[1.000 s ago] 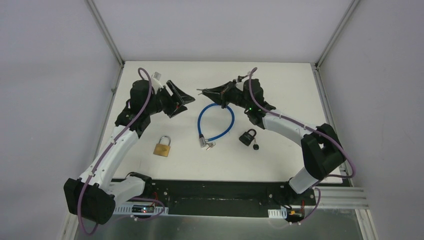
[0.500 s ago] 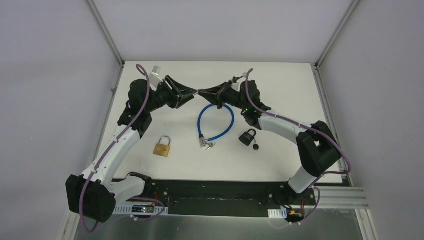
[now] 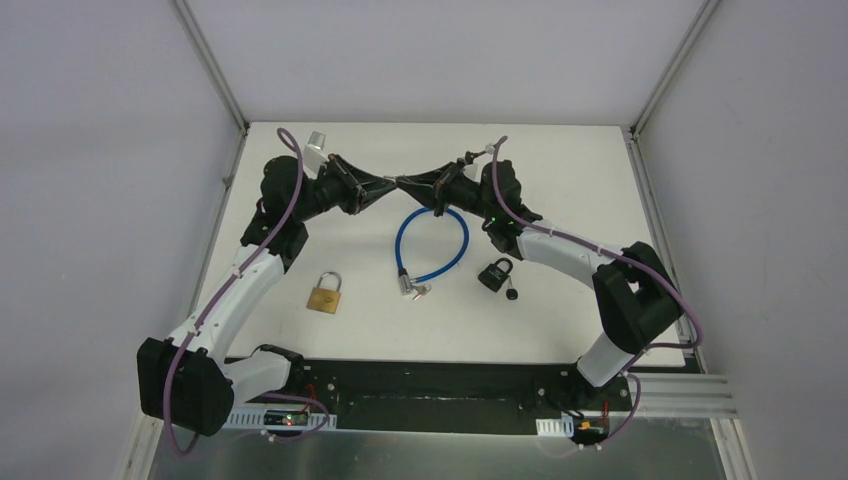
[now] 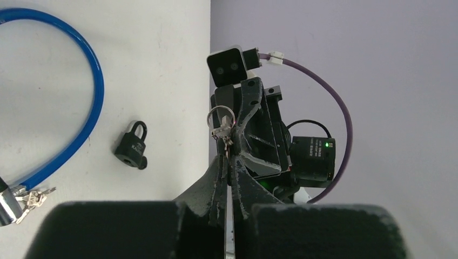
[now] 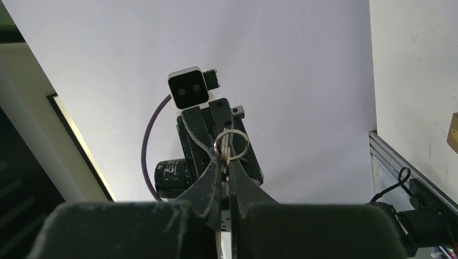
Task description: Unlock with the key
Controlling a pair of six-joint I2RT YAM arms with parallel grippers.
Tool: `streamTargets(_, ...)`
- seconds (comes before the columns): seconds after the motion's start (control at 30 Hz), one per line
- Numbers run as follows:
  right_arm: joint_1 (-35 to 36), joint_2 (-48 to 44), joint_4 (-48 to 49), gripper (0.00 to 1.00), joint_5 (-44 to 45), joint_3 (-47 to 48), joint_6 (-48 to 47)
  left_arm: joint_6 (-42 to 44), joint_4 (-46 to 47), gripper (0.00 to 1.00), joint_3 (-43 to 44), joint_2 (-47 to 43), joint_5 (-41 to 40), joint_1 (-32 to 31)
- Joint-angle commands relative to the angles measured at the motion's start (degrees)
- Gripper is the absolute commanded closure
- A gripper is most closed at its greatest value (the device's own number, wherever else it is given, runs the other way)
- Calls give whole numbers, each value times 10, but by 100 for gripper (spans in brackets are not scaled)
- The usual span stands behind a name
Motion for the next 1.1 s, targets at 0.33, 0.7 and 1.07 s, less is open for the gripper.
streamTargets(0.33,-45,-59,-148,39,26,-21,-97,173,-296,100,69,-1,-47,-1)
streamTargets(0.7,-68,-95,-377,35,34,35,-428,380,-562,100,126,60,-157,-1)
streamTargets(1.07,-7,-68,-375,29,-195,142,-701,668,-536,100,216,31,130,-1)
